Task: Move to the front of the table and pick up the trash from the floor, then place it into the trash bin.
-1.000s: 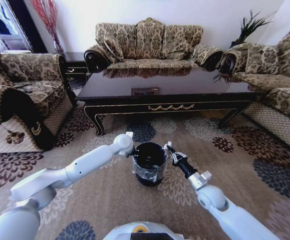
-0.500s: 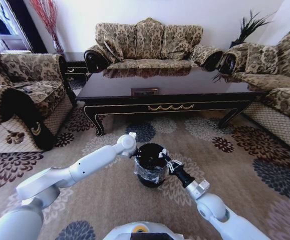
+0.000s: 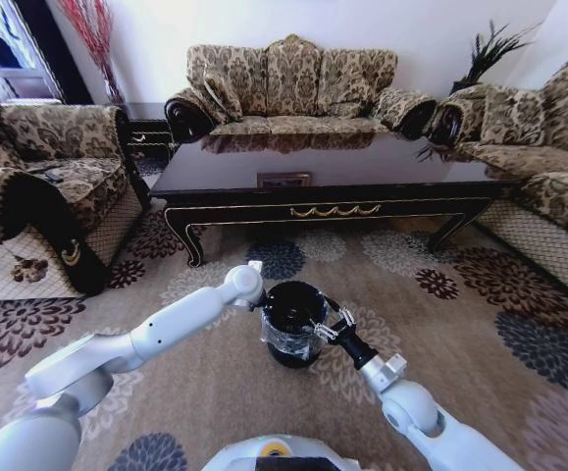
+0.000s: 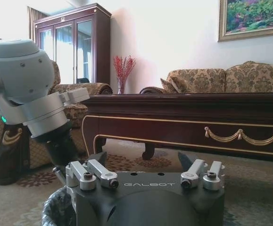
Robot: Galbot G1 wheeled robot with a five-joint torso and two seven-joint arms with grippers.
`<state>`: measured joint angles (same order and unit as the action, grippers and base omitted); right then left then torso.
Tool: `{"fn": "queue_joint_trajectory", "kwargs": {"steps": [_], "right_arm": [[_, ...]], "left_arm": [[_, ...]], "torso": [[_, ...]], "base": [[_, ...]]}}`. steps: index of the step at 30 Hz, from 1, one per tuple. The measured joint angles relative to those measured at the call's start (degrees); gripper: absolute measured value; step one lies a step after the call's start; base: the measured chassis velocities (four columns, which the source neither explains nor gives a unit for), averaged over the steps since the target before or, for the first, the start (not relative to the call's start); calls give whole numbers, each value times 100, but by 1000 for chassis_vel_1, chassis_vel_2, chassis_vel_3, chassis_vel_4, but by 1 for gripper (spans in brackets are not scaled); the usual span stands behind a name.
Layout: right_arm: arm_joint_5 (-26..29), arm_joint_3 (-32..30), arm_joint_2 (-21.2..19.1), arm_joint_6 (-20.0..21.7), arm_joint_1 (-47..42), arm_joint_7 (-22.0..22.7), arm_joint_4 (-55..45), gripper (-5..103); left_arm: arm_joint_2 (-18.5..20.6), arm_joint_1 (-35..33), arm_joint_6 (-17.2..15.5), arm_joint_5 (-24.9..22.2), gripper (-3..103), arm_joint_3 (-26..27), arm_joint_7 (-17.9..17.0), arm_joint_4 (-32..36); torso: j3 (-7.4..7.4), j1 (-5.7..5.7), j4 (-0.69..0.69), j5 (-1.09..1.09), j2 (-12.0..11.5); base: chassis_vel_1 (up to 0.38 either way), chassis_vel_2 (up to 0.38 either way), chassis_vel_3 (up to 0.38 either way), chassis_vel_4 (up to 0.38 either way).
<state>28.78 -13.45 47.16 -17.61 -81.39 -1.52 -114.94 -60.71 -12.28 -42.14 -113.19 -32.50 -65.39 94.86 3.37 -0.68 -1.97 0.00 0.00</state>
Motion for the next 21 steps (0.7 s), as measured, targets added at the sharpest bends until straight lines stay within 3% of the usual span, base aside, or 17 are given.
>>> {"fn": "queue_joint_trajectory", "kwargs": {"steps": [5,12,21], "right_arm": [[202,-46,-41,100,122,188,-77,99],[503,-81,-79,250,385,425,-36,100],[952,-54,0,357,857,697,524,100]], "left_arm": [[126,-8,0,-10,0,101,-4,75],[358,-154,0,-12,0,379,-5,132],[965,-579,0,-3,0,990,18,431]], "torso": [[0,0,-1,0,0],[0,0,0,-1,0],[0,0,-1,-1,0]], "base": [[0,0,0,0],[0,0,0,0],[0,0,0,0]]}}
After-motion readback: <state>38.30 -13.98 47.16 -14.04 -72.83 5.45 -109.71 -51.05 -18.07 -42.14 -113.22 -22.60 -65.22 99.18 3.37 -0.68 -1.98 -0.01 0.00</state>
